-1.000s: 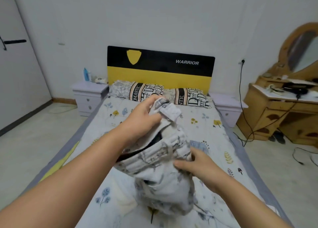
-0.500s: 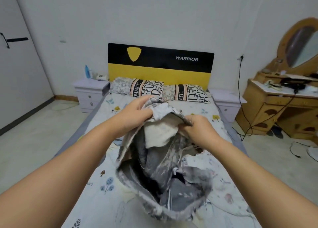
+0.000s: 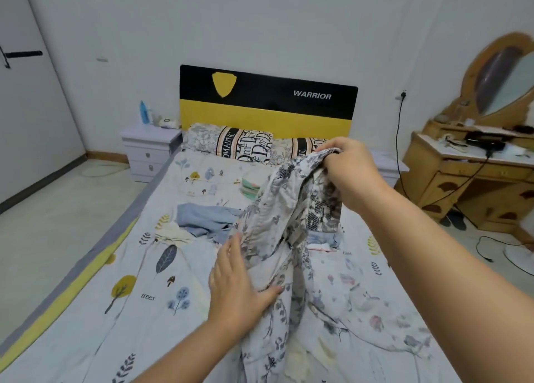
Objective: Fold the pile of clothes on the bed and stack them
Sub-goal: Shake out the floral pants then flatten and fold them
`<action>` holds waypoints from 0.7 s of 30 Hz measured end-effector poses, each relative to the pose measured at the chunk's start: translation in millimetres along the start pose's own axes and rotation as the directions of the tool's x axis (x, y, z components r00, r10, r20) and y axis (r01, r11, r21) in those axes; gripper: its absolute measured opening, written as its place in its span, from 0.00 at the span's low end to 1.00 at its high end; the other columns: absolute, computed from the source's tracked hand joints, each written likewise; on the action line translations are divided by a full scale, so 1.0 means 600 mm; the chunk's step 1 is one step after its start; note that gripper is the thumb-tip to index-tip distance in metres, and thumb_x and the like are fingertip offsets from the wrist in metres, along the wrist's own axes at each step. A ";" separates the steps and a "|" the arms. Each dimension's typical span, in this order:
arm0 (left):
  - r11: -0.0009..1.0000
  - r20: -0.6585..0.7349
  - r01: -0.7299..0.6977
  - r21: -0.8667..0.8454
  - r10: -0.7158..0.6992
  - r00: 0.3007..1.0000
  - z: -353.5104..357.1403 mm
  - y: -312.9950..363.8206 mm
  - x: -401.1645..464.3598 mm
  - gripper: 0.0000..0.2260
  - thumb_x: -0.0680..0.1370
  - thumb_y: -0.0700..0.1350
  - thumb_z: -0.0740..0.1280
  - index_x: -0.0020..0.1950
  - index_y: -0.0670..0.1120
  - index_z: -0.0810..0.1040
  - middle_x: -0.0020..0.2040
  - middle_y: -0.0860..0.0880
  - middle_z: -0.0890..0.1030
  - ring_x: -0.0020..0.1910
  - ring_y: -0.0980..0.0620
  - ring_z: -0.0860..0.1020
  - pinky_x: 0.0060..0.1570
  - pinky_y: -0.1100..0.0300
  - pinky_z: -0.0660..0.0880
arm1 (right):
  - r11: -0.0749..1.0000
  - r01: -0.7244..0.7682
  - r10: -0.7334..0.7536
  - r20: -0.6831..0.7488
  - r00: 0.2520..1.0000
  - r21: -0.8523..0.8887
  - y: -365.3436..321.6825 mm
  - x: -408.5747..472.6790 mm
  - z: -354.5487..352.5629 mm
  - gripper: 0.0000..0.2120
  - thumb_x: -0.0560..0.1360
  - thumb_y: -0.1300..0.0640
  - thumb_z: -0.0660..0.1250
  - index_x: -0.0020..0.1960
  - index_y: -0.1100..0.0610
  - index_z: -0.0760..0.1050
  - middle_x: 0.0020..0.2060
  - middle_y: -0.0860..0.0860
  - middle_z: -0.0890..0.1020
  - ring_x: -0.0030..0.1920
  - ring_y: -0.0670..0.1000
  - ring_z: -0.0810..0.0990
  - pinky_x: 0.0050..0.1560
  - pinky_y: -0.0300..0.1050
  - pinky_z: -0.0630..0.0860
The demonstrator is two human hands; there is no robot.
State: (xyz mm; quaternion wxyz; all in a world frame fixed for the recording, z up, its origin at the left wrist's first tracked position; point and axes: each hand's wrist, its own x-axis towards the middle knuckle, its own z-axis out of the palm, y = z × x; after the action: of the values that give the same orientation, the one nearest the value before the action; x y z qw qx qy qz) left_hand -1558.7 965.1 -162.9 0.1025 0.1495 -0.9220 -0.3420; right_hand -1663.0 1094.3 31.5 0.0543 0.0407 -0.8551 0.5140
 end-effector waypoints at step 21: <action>0.873 -0.042 -0.388 -0.296 0.394 0.918 -0.135 0.033 0.086 0.09 0.71 0.28 0.62 0.44 0.41 0.72 0.37 0.48 0.74 0.34 0.64 0.69 0.34 0.71 0.64 | 0.688 0.331 -0.136 0.334 0.933 -0.646 0.161 -0.087 0.049 0.24 0.71 0.57 0.69 0.64 0.53 0.64 0.56 0.55 0.73 0.60 0.57 0.71 0.55 0.49 0.71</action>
State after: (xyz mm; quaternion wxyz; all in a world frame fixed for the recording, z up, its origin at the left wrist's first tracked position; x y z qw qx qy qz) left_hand -1587.3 912.7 -84.8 0.1817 -0.0605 -0.8718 -0.4508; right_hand -1624.7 1114.2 -74.0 0.0186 0.1938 -0.9714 0.1358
